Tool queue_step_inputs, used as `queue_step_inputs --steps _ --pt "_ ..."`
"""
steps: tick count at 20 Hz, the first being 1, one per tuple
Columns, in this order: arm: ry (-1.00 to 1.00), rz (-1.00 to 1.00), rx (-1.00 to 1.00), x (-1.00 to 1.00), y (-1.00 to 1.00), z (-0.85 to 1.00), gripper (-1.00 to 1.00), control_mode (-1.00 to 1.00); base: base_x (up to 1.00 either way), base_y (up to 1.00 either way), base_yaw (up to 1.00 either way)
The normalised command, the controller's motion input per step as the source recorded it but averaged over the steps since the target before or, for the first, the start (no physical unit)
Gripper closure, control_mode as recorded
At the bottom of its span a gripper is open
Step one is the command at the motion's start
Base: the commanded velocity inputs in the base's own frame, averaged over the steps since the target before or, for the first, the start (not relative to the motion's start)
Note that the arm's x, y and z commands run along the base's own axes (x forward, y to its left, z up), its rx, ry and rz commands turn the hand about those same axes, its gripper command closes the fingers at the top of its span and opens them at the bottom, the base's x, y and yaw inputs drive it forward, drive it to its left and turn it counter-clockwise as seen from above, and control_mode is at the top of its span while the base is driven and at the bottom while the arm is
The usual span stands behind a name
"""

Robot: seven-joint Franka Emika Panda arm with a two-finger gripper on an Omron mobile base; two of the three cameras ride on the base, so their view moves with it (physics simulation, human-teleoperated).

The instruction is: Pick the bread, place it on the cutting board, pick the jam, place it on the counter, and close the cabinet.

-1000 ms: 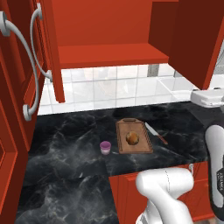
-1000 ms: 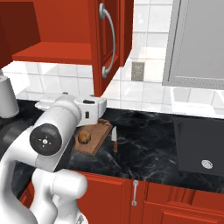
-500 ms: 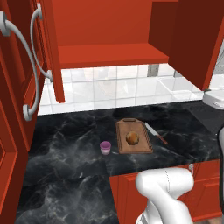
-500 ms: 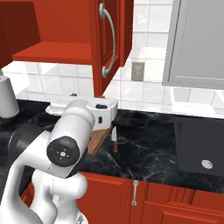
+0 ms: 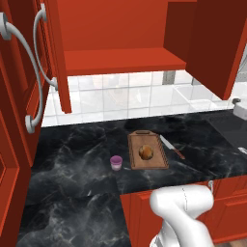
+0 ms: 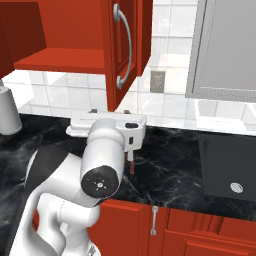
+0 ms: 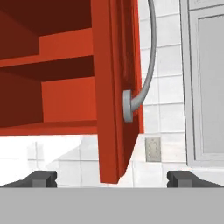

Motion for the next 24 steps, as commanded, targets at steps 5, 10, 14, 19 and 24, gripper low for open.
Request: queue_step_inputs --steps 5,10,14,19,24 --pt "0.0 0.09 0.0 0.0 -0.21 0.0 -1.0 -1.0 0.0 0.0 0.0" --pt "0.0 0.08 0.0 0.0 -0.27 0.03 -1.0 -1.0 0.0 0.0 0.0" --pt "0.0 0.08 0.0 0.01 -0.18 0.04 -1.0 -1.0 0.0 0.0 0.0" --pt "0.0 0.09 0.0 0.04 -0.06 0.02 -1.0 -1.0 0.0 0.0 0.0" --pt "0.0 0.07 0.0 0.11 0.0 0.01 -1.0 -1.0 0.0 0.0 0.0"
